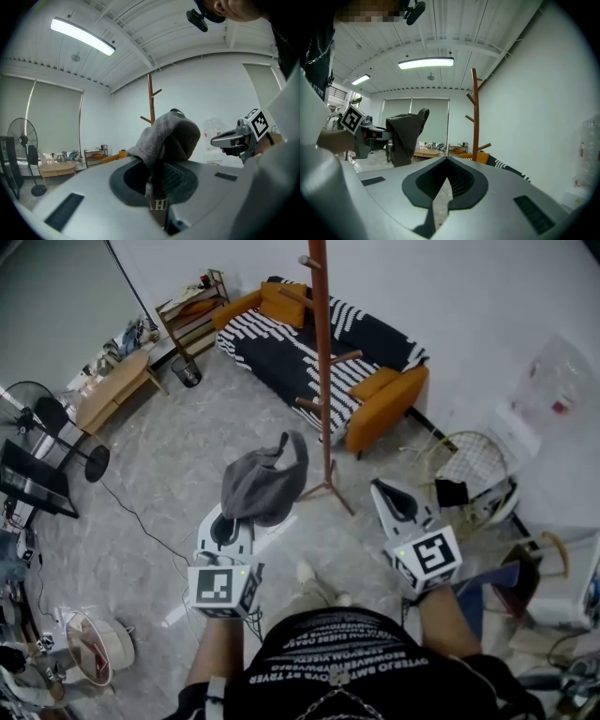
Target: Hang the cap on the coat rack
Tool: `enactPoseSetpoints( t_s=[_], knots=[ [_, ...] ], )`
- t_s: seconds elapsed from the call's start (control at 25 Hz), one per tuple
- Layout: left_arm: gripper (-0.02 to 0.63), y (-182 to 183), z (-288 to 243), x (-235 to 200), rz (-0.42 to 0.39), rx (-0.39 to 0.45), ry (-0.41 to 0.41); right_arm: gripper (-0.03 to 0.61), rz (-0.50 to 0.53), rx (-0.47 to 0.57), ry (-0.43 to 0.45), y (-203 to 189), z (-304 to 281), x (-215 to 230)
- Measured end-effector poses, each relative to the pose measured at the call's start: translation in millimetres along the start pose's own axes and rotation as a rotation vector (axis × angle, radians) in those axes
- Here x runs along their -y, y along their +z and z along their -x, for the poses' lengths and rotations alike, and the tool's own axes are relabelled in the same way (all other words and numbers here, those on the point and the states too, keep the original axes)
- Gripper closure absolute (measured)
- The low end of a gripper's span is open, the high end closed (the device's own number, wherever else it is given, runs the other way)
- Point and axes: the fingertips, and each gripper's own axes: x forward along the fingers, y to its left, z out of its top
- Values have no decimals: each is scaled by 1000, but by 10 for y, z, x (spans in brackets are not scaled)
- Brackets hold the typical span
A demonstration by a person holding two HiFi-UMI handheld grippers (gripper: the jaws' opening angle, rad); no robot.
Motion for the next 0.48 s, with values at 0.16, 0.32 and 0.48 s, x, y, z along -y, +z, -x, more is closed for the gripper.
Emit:
enactPoseSetpoints(
  t_s=[0.16, 0.32, 0.48],
  knots=[
    [598, -66, -133, -90, 17, -11, -3, 575, -5, -14, -12, -46, -123, 48],
    [598, -68, -266, -163, 8, -21, -17, 575, -12, -23, -14, -51, -253, 68],
    [598, -89, -395, -244, 16, -8, -21, 575, -11, -8, -18, -13, -384, 120]
  ],
)
